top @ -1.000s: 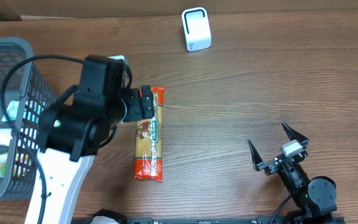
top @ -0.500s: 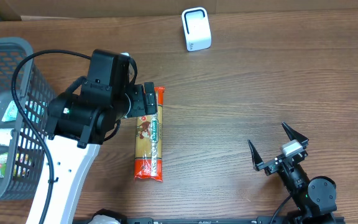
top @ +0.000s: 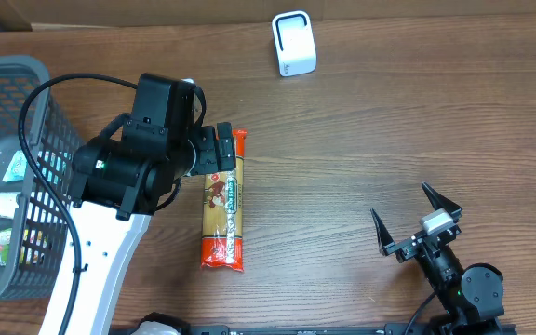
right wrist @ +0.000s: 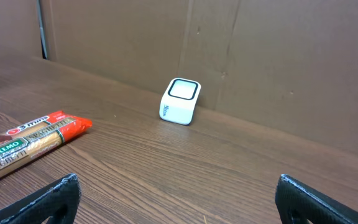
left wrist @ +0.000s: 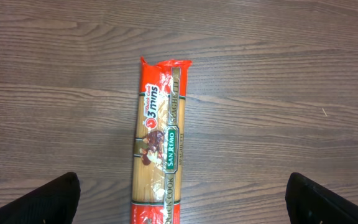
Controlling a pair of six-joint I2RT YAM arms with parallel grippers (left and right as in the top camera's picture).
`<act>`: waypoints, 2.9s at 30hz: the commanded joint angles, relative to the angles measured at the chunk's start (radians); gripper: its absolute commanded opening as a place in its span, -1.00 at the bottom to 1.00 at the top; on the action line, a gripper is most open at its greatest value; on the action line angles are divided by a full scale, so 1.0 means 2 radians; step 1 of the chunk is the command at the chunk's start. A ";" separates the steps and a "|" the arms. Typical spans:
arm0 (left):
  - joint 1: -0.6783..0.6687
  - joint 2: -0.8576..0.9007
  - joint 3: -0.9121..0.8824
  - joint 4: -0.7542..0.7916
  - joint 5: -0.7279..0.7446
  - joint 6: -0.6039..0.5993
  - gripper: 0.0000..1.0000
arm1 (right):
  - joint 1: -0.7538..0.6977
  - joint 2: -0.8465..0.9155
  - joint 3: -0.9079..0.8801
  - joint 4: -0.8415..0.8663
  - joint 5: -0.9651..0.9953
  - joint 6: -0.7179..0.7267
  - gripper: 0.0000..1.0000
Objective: Scan the item barcode
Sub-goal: 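Lower the spaghetti pack onto the table and open the left gripper, then move the left gripper back into the basket and grasp the green tea carton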
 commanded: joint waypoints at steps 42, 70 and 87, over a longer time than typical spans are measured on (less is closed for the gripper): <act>0.003 0.003 0.006 0.056 0.045 0.058 1.00 | 0.003 -0.006 -0.005 0.002 0.003 0.004 1.00; 0.619 0.062 0.076 -0.027 0.030 -0.074 0.99 | 0.003 -0.006 -0.005 0.002 0.003 0.004 1.00; 0.660 0.122 -0.150 0.162 0.011 -0.002 0.99 | 0.003 -0.006 -0.005 0.002 0.003 0.004 1.00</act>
